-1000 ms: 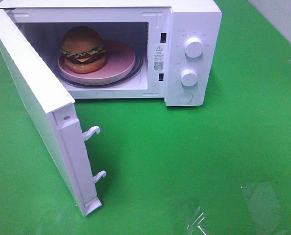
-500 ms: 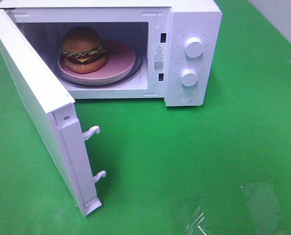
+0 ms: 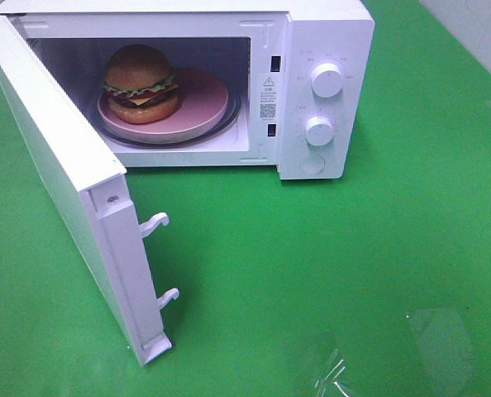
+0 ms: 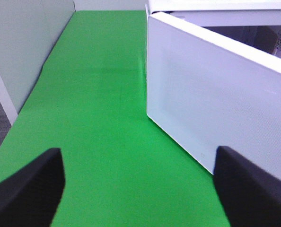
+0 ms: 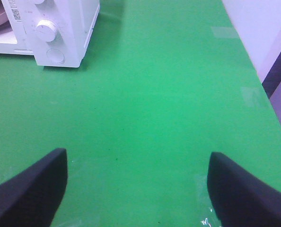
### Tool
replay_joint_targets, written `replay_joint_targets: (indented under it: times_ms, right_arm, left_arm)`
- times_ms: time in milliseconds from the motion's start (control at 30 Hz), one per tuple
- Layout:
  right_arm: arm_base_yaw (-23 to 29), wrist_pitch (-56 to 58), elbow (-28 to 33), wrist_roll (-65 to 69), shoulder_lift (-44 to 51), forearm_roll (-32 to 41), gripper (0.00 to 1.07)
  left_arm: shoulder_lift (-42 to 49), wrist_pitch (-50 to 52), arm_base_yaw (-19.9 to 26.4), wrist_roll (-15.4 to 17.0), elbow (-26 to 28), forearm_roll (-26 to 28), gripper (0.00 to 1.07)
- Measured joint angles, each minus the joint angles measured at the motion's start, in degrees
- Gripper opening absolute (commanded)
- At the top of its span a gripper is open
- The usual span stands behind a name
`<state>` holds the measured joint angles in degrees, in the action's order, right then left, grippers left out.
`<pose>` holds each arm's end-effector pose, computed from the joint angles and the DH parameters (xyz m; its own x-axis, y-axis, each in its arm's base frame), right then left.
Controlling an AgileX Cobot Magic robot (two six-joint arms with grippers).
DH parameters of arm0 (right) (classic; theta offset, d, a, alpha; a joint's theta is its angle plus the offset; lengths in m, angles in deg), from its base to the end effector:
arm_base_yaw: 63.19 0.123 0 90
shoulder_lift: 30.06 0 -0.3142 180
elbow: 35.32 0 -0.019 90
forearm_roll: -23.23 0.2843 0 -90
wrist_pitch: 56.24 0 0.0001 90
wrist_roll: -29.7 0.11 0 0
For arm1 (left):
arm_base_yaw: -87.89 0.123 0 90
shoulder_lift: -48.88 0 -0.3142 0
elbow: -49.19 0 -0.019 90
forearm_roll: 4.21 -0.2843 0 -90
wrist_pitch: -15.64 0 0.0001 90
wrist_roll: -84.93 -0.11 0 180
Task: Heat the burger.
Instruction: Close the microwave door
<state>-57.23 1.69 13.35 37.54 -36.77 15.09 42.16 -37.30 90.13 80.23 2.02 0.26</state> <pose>0.0129 -0.0119 0.2940 -0.3883 0.0204 -0.9213 0.0305 0.9995 0.0092 0.0118 -0.0064 0.3109 -0.2870 0.0237 -0.9576 0.0306 0.9994 0.0156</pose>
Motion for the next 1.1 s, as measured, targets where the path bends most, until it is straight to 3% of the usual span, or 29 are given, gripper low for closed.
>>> replay_joint_targets:
  times_ms: [67,133,167,200,233,267,600,667,833,867,1100]
  right_arm:
    - [0.0,0.0,0.0,0.0,0.0,0.0,0.76]
    - [0.0,0.0,0.0,0.0,0.0,0.0,0.76]
    - [0.0,0.0,0.0,0.0,0.0,0.0,0.76]
    - [0.0,0.0,0.0,0.0,0.0,0.0,0.76]
    - [0.0,0.0,0.0,0.0,0.0,0.0,0.76]
    - [0.0,0.0,0.0,0.0,0.0,0.0,0.76]
    - [0.0,0.0,0.0,0.0,0.0,0.0,0.76]
    - [0.0,0.0,0.0,0.0,0.0,0.0,0.76]
    - [0.0,0.0,0.0,0.0,0.0,0.0,0.76]
    - [0.0,0.0,0.0,0.0,0.0,0.0,0.76]
    - [0.0,0.0,0.0,0.0,0.0,0.0,0.76]
  left_arm:
    - [0.0,0.0,0.0,0.0,0.0,0.0,0.57]
    - [-1.43,3.21,0.0,0.0,0.0,-0.4,0.22]
    - [-1.43,3.21,0.0,0.0,0.0,-0.4,0.22]
    - [-2.81,5.33,0.0,0.17,0.0,-0.4,0.11]
    - [-2.81,5.33,0.0,0.17,0.0,-0.4,0.11]
    - [-4.81,7.68,0.0,0.17,0.0,-0.52,0.0]
    - [-13.81,20.28,0.0,0.17,-2.58,-1.95,0.0]
    - [-17.53,32.95,0.0,0.17,-7.51,-1.89,0.0]
    - [-19.48,40.85,0.0,0.17,-11.12,-1.89,0.0]
    - [-20.86,46.75,0.0,0.17,-13.46,-1.89,0.0]
    - [-28.25,62.68,0.0,0.17,-20.34,-1.89,0.0]
